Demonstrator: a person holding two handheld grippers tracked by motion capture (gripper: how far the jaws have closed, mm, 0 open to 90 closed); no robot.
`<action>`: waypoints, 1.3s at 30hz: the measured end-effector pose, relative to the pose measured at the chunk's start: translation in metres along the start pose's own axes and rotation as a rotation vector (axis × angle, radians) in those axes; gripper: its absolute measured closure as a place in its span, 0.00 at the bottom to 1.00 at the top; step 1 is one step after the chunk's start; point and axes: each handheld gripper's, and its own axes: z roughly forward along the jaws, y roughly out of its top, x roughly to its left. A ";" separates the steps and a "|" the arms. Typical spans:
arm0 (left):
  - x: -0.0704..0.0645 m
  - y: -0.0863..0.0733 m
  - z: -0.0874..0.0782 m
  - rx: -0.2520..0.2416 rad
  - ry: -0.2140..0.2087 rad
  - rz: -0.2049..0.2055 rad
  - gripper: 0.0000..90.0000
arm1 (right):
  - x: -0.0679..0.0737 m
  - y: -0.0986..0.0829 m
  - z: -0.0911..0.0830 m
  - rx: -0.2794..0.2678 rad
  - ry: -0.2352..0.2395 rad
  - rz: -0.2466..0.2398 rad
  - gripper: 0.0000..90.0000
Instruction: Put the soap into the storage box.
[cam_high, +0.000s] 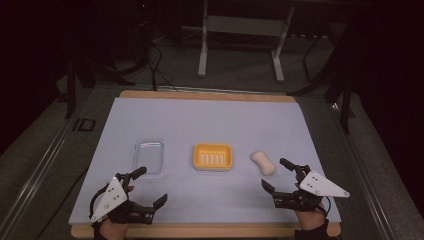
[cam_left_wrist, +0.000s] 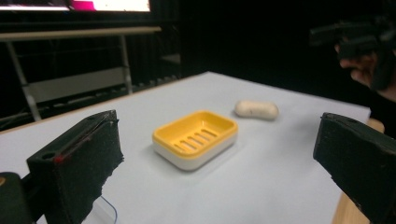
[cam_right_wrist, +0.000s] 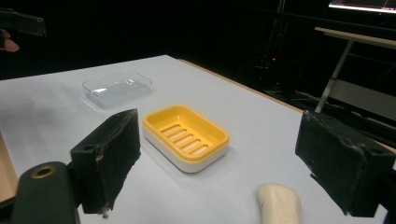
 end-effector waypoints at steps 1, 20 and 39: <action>0.001 -0.001 0.001 0.006 -0.008 -0.001 0.01 | 0.000 0.000 0.000 0.000 0.000 0.000 0.15; 0.003 -0.002 -0.005 -0.006 -0.049 -0.001 0.01 | -0.013 0.008 0.014 0.072 0.089 -0.023 0.15; -0.003 -0.002 -0.010 0.001 -0.051 -0.016 0.01 | -0.018 0.023 0.028 0.329 0.188 -0.084 0.16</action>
